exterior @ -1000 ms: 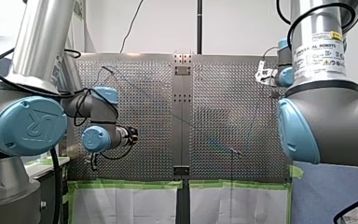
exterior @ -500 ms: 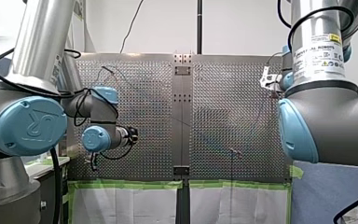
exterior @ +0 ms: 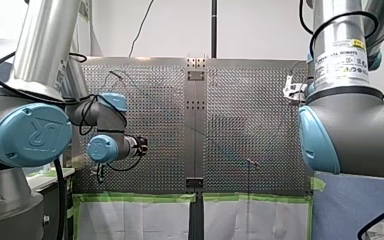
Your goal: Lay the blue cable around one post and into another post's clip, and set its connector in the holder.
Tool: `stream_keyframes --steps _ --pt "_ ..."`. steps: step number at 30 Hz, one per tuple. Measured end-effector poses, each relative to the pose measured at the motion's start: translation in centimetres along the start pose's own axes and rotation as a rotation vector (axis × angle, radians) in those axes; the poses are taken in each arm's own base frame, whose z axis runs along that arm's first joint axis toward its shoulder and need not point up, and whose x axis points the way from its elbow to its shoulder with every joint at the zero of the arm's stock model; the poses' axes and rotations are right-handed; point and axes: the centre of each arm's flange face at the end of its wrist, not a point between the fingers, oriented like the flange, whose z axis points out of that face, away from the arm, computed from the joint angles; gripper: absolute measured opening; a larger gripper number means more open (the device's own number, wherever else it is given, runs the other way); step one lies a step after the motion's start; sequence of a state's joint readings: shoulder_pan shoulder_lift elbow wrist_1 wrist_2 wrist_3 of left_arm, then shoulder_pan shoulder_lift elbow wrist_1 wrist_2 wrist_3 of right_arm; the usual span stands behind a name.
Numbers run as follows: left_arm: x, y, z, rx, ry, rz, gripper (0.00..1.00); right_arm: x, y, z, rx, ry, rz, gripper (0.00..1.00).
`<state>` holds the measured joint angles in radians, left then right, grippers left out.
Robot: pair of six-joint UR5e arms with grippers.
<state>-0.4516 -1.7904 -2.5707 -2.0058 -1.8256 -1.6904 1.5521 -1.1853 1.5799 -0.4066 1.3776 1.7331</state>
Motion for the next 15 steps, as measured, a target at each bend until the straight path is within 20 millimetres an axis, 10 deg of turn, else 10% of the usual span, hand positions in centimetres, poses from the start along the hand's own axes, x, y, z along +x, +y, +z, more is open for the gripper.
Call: stream_keyframes --steps 15 --pt "0.1 0.2 -0.1 -0.017 0.008 0.003 0.99 0.0 0.4 2.0 0.065 -0.017 -0.051 0.00"
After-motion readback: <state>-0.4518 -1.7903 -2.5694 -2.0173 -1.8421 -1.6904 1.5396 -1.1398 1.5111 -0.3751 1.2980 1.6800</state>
